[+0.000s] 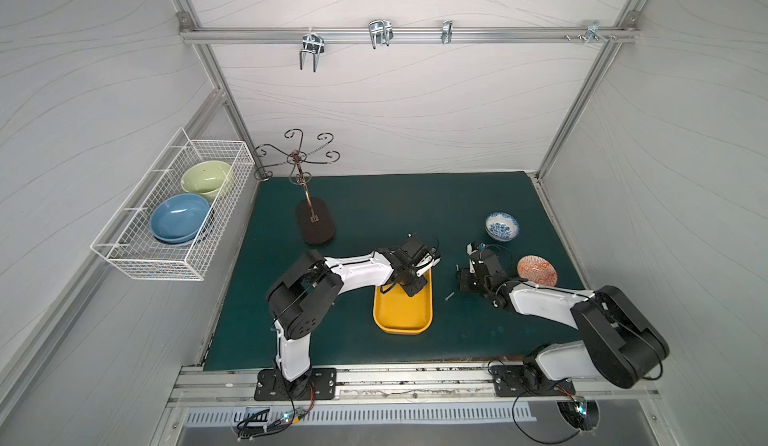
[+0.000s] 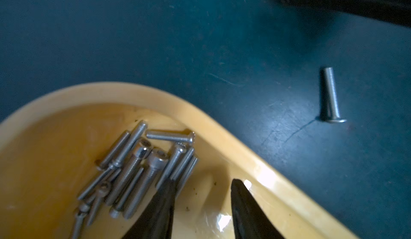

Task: Take out the screws from the storage box
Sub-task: Pick up the screw from the storage box.

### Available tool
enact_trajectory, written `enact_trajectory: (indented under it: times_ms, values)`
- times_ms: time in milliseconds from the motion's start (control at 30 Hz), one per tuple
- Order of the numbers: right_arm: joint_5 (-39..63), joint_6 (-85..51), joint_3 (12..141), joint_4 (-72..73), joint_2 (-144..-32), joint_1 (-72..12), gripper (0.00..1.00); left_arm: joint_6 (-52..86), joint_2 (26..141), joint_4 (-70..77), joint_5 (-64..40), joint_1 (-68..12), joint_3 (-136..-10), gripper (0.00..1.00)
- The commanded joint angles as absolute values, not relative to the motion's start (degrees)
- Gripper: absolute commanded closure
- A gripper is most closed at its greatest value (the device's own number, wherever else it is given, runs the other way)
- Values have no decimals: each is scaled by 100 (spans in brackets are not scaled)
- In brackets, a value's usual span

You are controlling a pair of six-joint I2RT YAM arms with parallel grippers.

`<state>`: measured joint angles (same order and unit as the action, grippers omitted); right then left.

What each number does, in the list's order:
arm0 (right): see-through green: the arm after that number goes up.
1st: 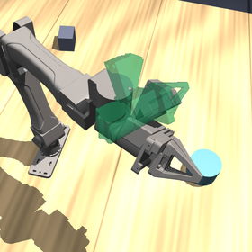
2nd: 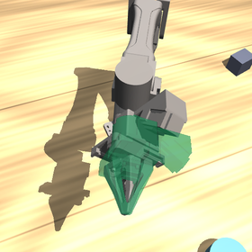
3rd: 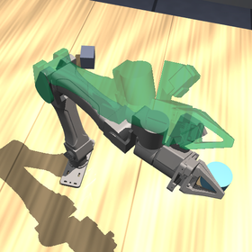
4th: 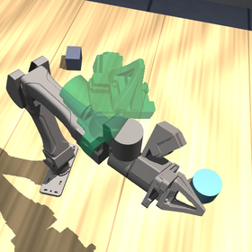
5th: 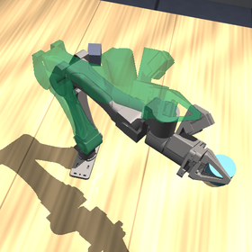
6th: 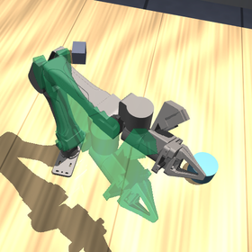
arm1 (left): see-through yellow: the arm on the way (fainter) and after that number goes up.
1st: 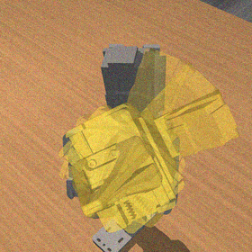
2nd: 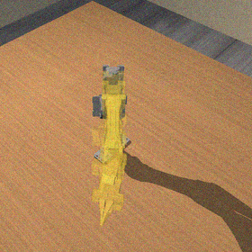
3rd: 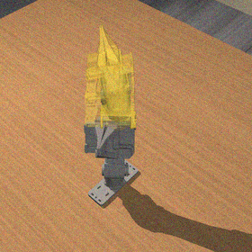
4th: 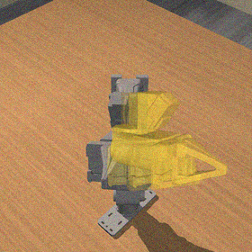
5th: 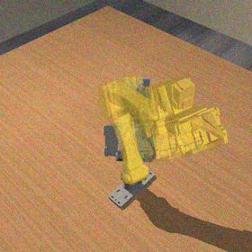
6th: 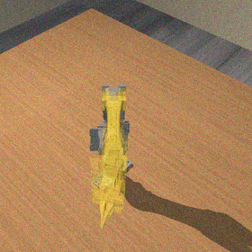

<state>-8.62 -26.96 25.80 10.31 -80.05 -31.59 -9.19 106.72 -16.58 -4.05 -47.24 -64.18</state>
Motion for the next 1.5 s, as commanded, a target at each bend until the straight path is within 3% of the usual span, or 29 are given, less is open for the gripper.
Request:
enact_trajectory:
  times_ms: [0,100,267,500,633,933,1267,1467]
  values:
    - [-791,-2611,2707,1020,-8120,-3199,64,-849,10843,-1714,-369,-4622,-6565,56]
    - [-768,-2611,2716,1020,-8139,-3199,65,-819,10831,-1737,-433,-4587,-6548,62]
    - [-755,-2606,2701,1026,-8123,-3199,65,-696,10797,-2006,-633,-4584,-6542,90]
    - [-738,-2596,2703,1037,-8114,-3199,65,-419,10854,-2129,-743,-4592,-6417,91]
    - [-737,-2596,2683,1059,-8095,-3199,65,-337,10777,-2096,-855,-4596,-6352,100]
    - [-756,-2585,2335,1282,-7458,-3193,65,235,9832,-1801,-1176,-4583,-6143,100]
    - [-1165,-2496,2329,878,-6814,-3199,64,1153,8763,-1097,-602,-4390,-5331,100]
    - [-1503,-2478,2504,352,-6439,-3568,65,2215,7433,-984,465,-4030,-4550,100]
